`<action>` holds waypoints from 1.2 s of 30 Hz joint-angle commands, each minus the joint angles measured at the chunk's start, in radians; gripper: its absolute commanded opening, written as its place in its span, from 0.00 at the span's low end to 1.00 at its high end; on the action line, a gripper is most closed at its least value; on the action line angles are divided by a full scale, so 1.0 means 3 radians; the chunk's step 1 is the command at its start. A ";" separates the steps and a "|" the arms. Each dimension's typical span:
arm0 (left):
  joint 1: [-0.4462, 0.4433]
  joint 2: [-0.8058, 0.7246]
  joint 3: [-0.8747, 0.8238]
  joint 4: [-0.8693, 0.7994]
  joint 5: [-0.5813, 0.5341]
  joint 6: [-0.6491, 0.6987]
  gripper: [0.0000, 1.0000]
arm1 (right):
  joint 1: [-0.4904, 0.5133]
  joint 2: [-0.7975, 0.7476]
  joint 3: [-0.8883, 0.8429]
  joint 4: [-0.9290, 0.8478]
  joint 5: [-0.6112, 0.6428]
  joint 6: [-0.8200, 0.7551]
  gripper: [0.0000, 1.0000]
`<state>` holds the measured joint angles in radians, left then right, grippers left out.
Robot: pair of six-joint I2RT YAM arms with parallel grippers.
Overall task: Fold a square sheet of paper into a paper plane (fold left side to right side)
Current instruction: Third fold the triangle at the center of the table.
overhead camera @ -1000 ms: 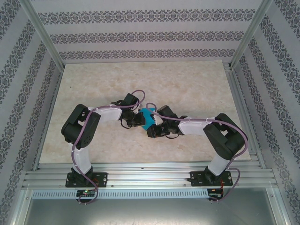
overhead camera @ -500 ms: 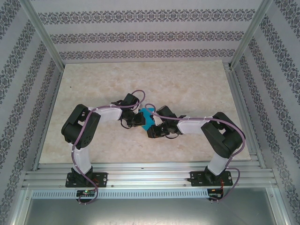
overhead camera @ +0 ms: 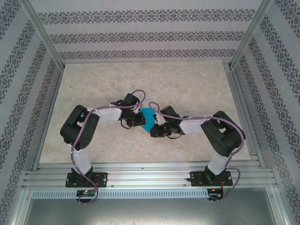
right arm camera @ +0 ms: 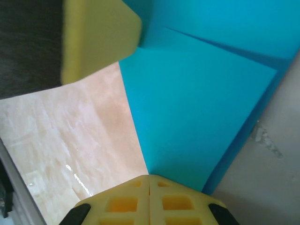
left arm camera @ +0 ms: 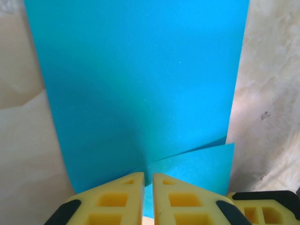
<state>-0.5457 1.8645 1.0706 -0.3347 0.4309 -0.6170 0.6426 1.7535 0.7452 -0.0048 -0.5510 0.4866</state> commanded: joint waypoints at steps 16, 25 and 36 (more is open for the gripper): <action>-0.0328 -0.0317 -0.0365 0.0508 0.0246 -0.0235 0.08 | -0.0047 0.0337 -0.0053 -0.0499 0.0092 0.0149 0.03; -0.0367 -0.0089 -0.0373 0.0669 0.0178 -0.0378 0.05 | -0.0031 0.0357 0.0005 -0.0606 0.0129 0.0140 0.01; -0.0365 0.0112 -0.0475 0.0713 -0.0207 -0.0416 0.04 | -0.0029 0.0369 0.0042 -0.0714 0.0180 0.0133 0.01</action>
<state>-0.6395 1.8317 0.9562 -0.1810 0.4629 -0.7223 0.6189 1.7908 0.7975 -0.0814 -0.6052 0.5529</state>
